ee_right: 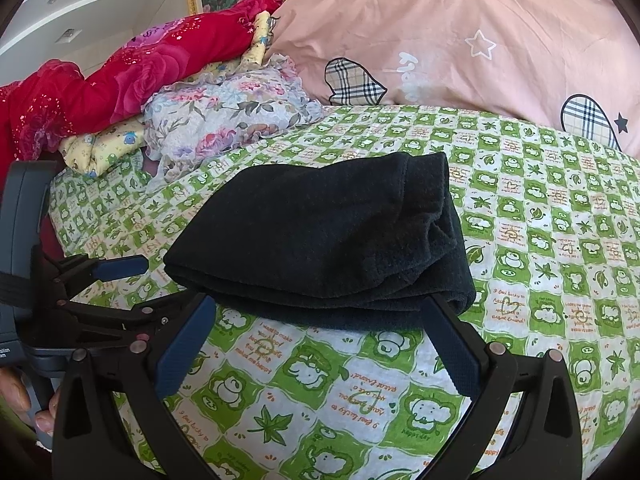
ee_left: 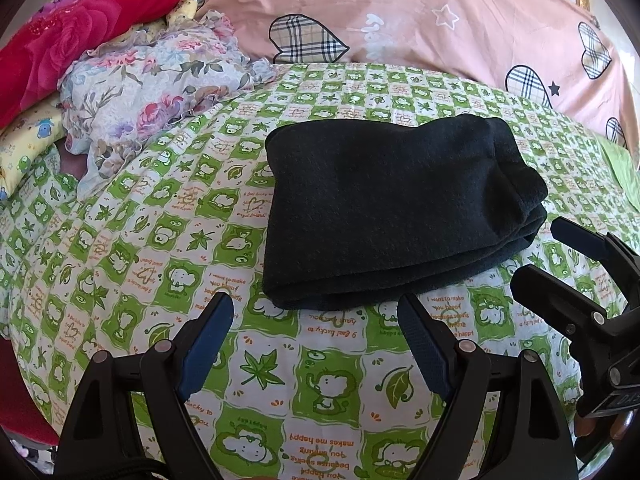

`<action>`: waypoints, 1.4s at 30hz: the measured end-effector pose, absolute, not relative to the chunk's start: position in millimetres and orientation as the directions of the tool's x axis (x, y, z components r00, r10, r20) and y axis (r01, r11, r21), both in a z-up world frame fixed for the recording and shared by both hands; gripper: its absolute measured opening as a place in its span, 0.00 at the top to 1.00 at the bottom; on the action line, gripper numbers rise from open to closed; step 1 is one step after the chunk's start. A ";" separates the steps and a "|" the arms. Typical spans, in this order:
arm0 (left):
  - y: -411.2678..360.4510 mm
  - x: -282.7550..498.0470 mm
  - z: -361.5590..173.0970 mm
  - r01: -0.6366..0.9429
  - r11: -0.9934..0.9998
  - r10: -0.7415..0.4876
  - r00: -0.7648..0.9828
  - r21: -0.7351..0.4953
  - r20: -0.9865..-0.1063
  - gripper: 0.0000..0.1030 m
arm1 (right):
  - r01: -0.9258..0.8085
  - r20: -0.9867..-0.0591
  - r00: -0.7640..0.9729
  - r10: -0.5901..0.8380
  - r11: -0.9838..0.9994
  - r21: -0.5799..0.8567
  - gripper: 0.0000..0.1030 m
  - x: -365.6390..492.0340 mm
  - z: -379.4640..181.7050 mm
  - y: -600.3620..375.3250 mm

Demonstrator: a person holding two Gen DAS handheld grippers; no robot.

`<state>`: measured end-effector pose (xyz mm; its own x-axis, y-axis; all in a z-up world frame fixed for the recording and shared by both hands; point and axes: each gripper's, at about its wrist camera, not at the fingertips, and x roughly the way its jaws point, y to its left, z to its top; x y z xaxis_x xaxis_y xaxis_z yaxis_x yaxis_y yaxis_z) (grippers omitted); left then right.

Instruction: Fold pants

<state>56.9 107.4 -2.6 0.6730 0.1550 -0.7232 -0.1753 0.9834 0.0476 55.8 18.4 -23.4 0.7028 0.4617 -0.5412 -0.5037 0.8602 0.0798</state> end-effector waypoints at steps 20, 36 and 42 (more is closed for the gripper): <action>113.0 68.1 13.9 -0.178 0.983 0.161 0.681 0.052 -0.714 0.18 | -0.518 -0.532 0.711 0.460 0.854 0.048 0.01 66.8 -5.4 15.2; 120.3 86.1 26.3 -0.199 0.979 0.175 0.677 0.051 -0.715 0.18 | -0.486 -0.546 0.716 0.434 0.872 0.056 0.01 84.3 1.9 3.5; 122.3 90.3 25.0 -0.208 0.976 0.190 0.665 0.065 -0.723 0.18 | -0.480 -0.551 0.709 0.439 0.874 0.078 0.01 90.6 1.3 0.6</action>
<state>90.3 122.3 25.0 0.6645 0.1900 -0.7227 -0.2080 0.9759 0.0653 90.6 0.6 1.3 0.7095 0.4392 -0.5512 -0.4802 0.8737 0.0781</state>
